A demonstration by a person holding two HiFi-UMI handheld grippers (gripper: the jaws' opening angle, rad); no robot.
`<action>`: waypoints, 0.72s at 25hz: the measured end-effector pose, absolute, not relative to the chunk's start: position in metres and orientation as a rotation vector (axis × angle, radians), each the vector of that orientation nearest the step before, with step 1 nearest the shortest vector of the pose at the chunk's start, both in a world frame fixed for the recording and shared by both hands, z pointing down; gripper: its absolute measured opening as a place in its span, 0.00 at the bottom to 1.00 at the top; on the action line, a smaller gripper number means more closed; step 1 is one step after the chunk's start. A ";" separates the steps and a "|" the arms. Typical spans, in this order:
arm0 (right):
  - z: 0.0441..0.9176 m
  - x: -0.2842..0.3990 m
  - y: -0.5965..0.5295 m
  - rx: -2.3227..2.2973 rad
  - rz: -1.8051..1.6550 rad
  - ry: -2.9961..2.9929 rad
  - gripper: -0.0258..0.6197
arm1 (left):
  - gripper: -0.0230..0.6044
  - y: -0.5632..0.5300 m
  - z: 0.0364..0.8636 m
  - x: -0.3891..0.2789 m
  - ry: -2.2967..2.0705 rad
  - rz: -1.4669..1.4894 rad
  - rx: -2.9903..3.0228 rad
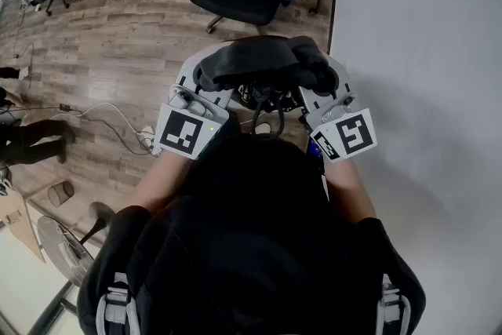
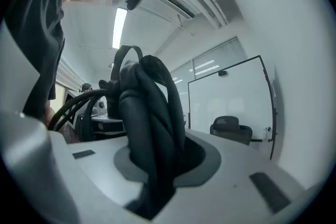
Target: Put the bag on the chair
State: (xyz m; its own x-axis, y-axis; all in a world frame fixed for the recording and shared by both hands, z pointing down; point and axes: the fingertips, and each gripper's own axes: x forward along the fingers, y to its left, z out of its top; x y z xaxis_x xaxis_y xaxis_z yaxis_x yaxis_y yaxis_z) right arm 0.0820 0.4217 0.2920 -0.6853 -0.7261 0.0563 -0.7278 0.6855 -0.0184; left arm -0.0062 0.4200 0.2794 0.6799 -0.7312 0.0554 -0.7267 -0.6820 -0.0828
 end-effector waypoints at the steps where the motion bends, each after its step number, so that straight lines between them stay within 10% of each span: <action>1: 0.292 0.084 0.421 1.226 0.062 -2.846 0.15 | 0.11 0.420 0.280 -0.005 1.226 -0.141 -2.821; 18: 0.298 0.089 0.424 1.084 0.042 -2.888 0.15 | 0.11 0.429 0.286 0.004 1.318 -0.169 -2.760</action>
